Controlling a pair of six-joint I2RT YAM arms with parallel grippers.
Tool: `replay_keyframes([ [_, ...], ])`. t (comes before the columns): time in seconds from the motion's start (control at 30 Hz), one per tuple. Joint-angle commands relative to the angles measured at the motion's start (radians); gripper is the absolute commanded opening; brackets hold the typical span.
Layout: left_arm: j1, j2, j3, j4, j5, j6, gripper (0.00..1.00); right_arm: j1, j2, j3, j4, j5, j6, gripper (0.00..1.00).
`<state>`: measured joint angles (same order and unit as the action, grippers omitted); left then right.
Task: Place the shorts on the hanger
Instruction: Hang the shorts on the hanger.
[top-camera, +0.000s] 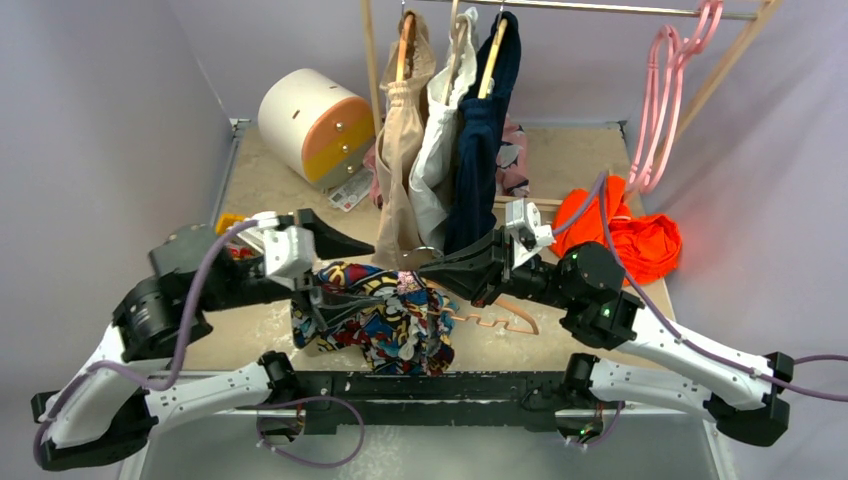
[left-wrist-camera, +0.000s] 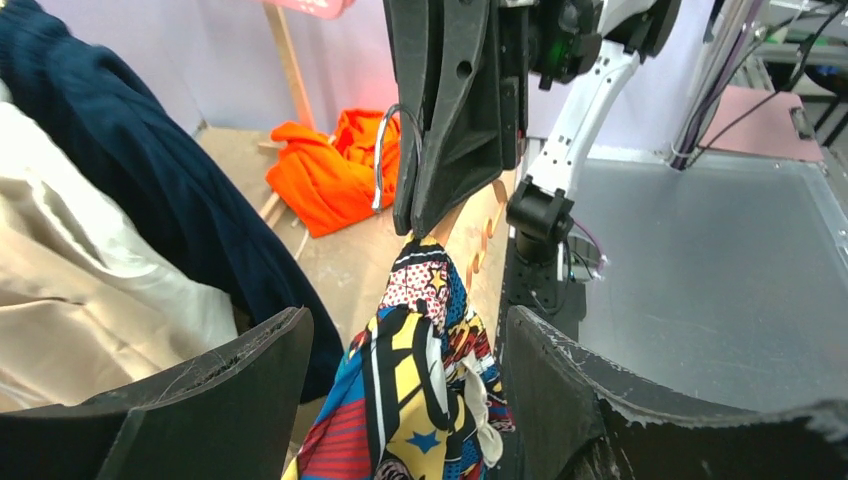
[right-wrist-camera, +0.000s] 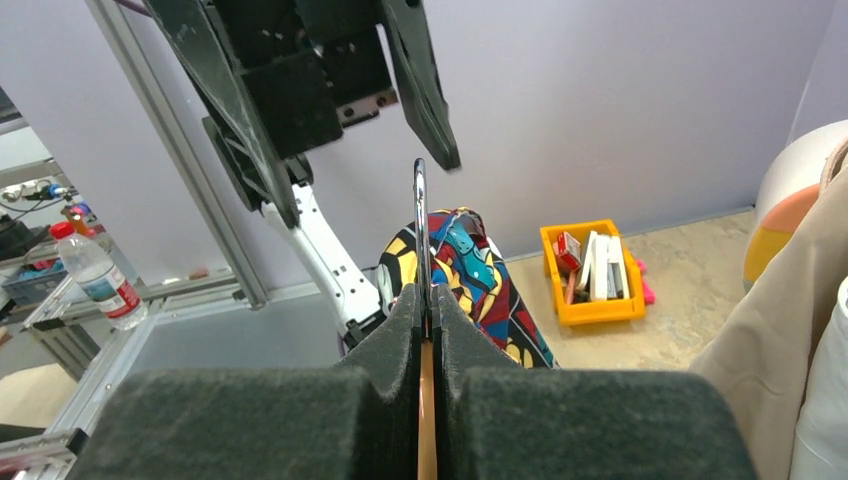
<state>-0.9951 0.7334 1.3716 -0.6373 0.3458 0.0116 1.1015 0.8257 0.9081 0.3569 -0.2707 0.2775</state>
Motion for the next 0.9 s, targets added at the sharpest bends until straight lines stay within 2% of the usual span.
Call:
replay_keyframes([
  [0.0, 0.001, 0.071, -0.032, 0.038, 0.062, 0.007, 0.70, 0.006, -0.028, 0.021, 0.123, 0.011, 0.006, 0.00],
  [0.3, 0.001, 0.139, -0.047, 0.093, 0.081, 0.055, 0.70, 0.006, -0.031, 0.024, 0.109, -0.007, -0.003, 0.00],
  [0.43, 0.001, 0.172, -0.044, 0.061, 0.122, 0.075, 0.70, 0.005, -0.035, 0.022, 0.106, -0.013, -0.003, 0.00],
  [0.53, 0.001, 0.186, -0.047, 0.035, 0.138, 0.089, 0.65, 0.006, -0.036, 0.021, 0.109, -0.019, -0.002, 0.00],
  [0.67, 0.002, 0.197, -0.050, 0.018, 0.158, 0.101, 0.51, 0.007, -0.037, 0.021, 0.110, -0.027, -0.003, 0.00],
  [0.8, 0.001, 0.204, -0.053, 0.007, 0.165, 0.112, 0.23, 0.006, -0.034, 0.024, 0.109, -0.035, -0.002, 0.00],
  [0.87, 0.001, 0.204, -0.055, 0.007, 0.166, 0.113, 0.13, 0.006, -0.031, 0.025, 0.109, -0.037, -0.003, 0.00],
])
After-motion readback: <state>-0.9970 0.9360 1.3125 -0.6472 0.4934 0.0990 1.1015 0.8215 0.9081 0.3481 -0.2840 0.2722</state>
